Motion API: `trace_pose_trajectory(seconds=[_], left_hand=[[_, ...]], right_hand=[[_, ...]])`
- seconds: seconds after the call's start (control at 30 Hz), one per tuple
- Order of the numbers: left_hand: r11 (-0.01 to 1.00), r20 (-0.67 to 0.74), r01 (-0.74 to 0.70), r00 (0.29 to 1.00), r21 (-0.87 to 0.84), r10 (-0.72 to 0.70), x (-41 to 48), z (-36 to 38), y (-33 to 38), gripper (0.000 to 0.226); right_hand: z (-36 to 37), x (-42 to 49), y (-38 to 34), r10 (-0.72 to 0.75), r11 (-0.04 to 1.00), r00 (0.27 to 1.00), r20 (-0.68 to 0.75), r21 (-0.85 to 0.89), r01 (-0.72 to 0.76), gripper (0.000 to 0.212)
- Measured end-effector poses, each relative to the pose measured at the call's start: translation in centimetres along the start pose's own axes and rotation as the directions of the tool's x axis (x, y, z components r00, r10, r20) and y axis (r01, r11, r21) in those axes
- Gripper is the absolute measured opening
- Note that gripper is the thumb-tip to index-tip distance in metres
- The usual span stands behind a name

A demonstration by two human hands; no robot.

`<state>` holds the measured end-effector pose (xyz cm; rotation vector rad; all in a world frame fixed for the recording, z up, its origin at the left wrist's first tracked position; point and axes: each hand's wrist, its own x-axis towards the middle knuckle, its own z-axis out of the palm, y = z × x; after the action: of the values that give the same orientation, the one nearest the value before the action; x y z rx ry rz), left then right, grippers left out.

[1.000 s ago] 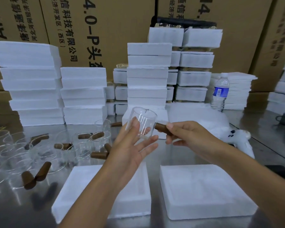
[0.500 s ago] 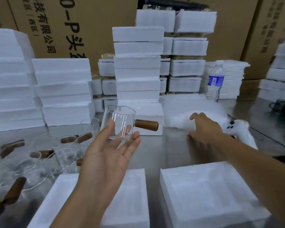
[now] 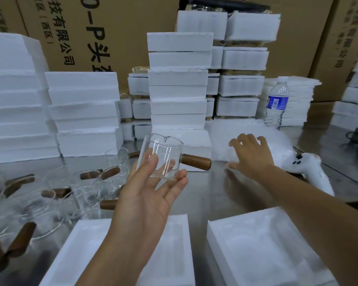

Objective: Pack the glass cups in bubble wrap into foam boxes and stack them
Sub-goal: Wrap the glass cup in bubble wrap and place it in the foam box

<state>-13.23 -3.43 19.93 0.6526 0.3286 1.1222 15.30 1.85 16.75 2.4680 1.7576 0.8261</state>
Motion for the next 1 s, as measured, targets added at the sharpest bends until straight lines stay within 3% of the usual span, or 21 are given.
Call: trace_pose_trajectory(seconds=[0.13,0.27,0.37,0.5,0.6,0.7,0.8,0.9,1.0], left_hand=[[1.000,0.006,-0.009,1.000,0.000,0.009,0.0,-0.1,0.0,0.045],[1.000,0.029,-0.014,0.999,-0.003,0.014,0.0,-0.1,0.1,0.032],[0.999,0.036,-0.023,0.999,-0.029,0.024,-0.1,0.0,0.4,0.035],[0.995,0.037,-0.036,0.999,-0.092,0.040,-0.3,-0.1,1.1,0.036],[0.987,0.071,-0.057,0.995,-0.149,0.069,-0.4,-0.3,1.7,0.053],[0.974,0.088,-0.098,0.989,-0.202,0.117,-0.5,-0.8,2.4,0.043],[0.947,0.088,-0.105,0.987,-0.304,0.137,-0.4,-1.2,2.9,0.044],[0.921,0.112,-0.073,0.986,-0.382,0.124,-0.4,-1.7,3.2,0.060],[0.923,0.086,-0.073,0.990,-0.377,0.114,-0.3,-2.1,3.1,0.056]], right_hand=[[-0.4,0.3,-0.2,-0.014,1.000,0.995,-0.095,-0.012,0.013,0.029],[-2.2,0.7,0.2,0.242,0.950,0.932,-0.271,0.261,-0.171,0.023],[-5.2,1.2,0.7,0.475,0.762,0.831,-0.290,0.608,-0.224,0.024],[-10.2,1.0,0.7,0.531,0.482,0.801,-0.276,0.876,-0.018,0.019],[-14.2,-1.9,-1.0,0.337,0.431,0.846,-0.413,0.867,0.252,0.011],[-16.1,-6.7,-3.1,0.012,0.569,0.846,-0.534,0.699,0.433,0.008],[-15.8,-11.5,-5.5,-0.163,0.677,0.778,-0.606,0.505,0.535,0.016],[-14.4,-14.6,-8.3,-0.336,0.672,0.765,-0.549,0.429,0.604,0.011],[-12.8,-15.5,-9.8,-0.527,0.679,0.786,-0.322,0.396,0.618,0.010]])
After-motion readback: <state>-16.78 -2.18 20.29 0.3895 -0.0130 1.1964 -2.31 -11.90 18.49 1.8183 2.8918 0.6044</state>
